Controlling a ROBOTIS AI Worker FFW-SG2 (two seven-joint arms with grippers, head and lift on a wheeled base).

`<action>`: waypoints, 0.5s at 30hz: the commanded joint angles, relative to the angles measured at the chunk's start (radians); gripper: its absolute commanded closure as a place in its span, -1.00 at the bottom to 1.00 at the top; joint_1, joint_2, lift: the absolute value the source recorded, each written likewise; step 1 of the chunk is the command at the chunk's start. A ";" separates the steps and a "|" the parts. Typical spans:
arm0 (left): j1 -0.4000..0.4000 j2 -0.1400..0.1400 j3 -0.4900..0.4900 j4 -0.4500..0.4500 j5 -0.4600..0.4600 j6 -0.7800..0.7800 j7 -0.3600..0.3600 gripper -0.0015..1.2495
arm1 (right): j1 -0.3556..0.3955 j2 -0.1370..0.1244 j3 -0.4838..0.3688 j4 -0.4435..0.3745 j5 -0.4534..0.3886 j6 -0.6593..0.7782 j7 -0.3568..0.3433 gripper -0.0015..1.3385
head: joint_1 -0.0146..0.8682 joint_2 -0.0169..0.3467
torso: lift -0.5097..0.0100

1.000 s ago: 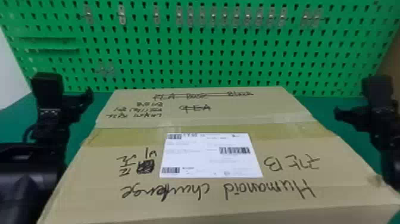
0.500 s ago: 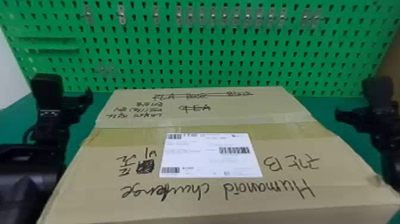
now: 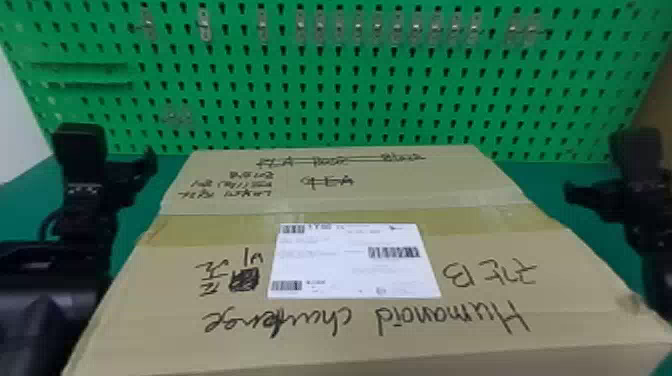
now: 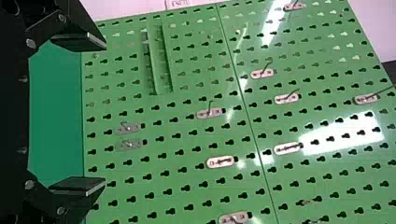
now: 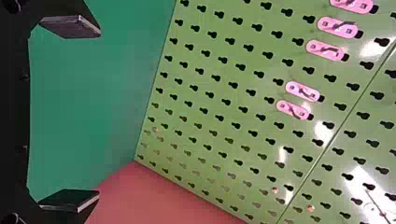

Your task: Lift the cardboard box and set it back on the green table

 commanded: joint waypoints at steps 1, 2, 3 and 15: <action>0.000 0.000 0.001 0.000 -0.001 -0.003 0.000 -0.60 | -0.001 0.000 0.000 0.000 -0.001 0.006 -0.001 -0.87 | 0.32 -0.61 | 0.26; 0.000 0.000 0.001 0.000 -0.001 -0.005 0.000 -0.60 | -0.001 0.000 0.000 0.000 -0.003 0.006 -0.001 -0.87 | 0.32 -0.61 | 0.26; 0.000 0.000 0.001 0.000 0.000 -0.005 0.000 -0.60 | -0.001 0.000 -0.002 0.000 -0.005 0.005 -0.001 -0.87 | 0.32 -0.61 | 0.26; -0.002 -0.001 -0.004 0.009 0.003 -0.009 0.000 -0.60 | -0.001 0.004 0.003 0.011 -0.020 -0.017 -0.001 -0.87 | 0.32 -0.61 | 0.26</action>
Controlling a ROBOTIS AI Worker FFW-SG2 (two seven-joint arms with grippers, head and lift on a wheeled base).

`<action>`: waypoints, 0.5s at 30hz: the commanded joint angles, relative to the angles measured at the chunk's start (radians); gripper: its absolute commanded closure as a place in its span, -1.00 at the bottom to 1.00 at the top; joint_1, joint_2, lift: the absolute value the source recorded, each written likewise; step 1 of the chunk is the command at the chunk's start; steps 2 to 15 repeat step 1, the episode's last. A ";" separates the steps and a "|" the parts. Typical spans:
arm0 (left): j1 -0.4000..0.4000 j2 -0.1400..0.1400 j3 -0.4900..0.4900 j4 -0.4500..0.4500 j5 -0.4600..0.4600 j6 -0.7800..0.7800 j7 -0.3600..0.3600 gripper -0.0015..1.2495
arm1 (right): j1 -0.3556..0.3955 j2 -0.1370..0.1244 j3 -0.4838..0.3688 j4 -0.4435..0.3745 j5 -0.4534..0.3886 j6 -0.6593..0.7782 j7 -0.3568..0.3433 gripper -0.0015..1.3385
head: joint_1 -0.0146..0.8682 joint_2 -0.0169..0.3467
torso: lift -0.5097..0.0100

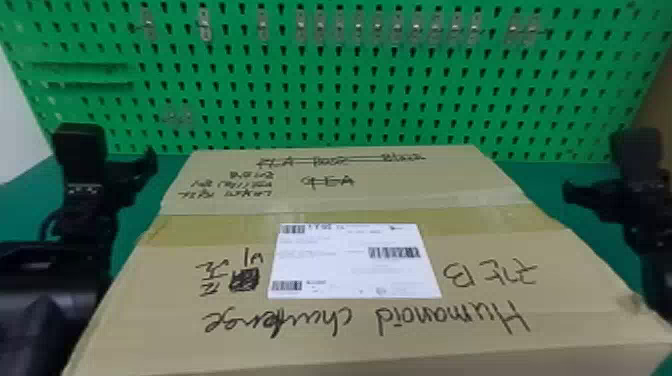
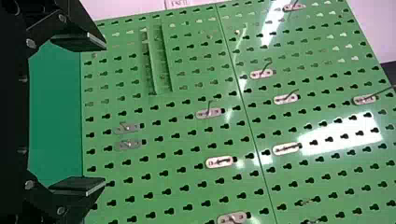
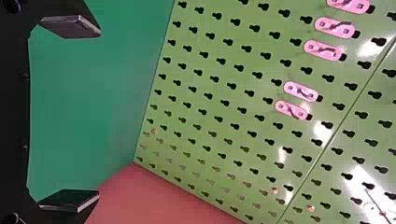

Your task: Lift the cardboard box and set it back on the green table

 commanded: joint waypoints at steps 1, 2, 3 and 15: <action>-0.001 -0.001 -0.003 0.005 0.000 -0.005 0.000 -0.61 | -0.001 0.000 0.007 0.008 -0.006 -0.007 0.000 -0.87 | 0.32 -0.61 | 0.26; -0.001 -0.001 -0.003 0.005 0.000 -0.005 0.000 -0.61 | -0.001 0.000 0.007 0.008 -0.006 -0.007 0.000 -0.87 | 0.32 -0.61 | 0.26; -0.001 -0.001 -0.003 0.005 0.000 -0.005 0.000 -0.61 | -0.001 0.000 0.007 0.008 -0.006 -0.007 0.000 -0.87 | 0.32 -0.61 | 0.26; -0.001 -0.001 -0.003 0.005 0.000 -0.005 0.000 -0.61 | -0.001 0.000 0.007 0.008 -0.006 -0.007 0.000 -0.87 | 0.32 -0.61 | 0.26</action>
